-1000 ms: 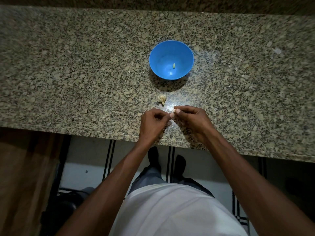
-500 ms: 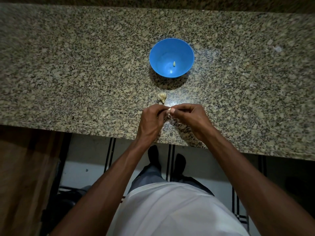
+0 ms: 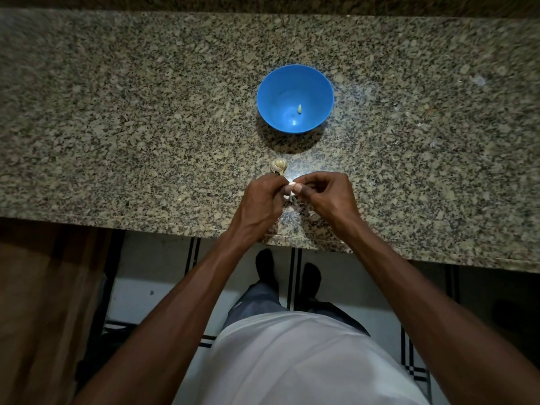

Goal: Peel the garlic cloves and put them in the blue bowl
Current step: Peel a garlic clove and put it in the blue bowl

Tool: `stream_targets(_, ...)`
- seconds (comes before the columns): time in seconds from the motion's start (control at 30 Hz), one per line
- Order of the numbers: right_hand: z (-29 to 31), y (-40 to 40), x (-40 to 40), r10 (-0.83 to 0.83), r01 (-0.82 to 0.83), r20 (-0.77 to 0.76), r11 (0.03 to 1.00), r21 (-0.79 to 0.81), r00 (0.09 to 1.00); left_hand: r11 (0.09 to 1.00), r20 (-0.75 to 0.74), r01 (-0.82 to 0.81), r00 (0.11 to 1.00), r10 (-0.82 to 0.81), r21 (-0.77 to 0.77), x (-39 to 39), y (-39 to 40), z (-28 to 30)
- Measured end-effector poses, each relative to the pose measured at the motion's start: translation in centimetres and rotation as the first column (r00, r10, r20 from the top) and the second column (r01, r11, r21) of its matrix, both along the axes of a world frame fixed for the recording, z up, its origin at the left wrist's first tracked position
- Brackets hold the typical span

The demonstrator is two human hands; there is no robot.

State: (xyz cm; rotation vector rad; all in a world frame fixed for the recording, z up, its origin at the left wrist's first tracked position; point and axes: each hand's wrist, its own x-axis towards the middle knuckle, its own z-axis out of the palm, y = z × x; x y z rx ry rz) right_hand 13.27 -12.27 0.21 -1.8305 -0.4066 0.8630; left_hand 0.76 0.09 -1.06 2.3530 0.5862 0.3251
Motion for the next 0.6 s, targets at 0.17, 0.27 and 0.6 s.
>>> stream_targets(0.17, 0.0, 0.0, 0.4, 0.051, -0.051, 0.074, 0.999, 0.006, 0.996, 0.934, -0.102, -0.152, 0.987, 0.125, -0.324, 0.1, 0.3, 0.3)
stream_targets(0.27, -0.3, 0.0, 0.4, 0.06, -0.06, 0.094, 0.998, -0.002, 0.994, 0.892, -0.16, -0.176, 0.98, 0.119, -0.415, -0.1, 0.2, 0.2)
stream_targets(0.6, -0.6, -0.9, 1.0, 0.136, -0.138, -0.129, 0.99, -0.003, 0.982, 0.914, -0.191, -0.102, 0.981, 0.028, -0.393, -1.1, 0.3, 0.1)
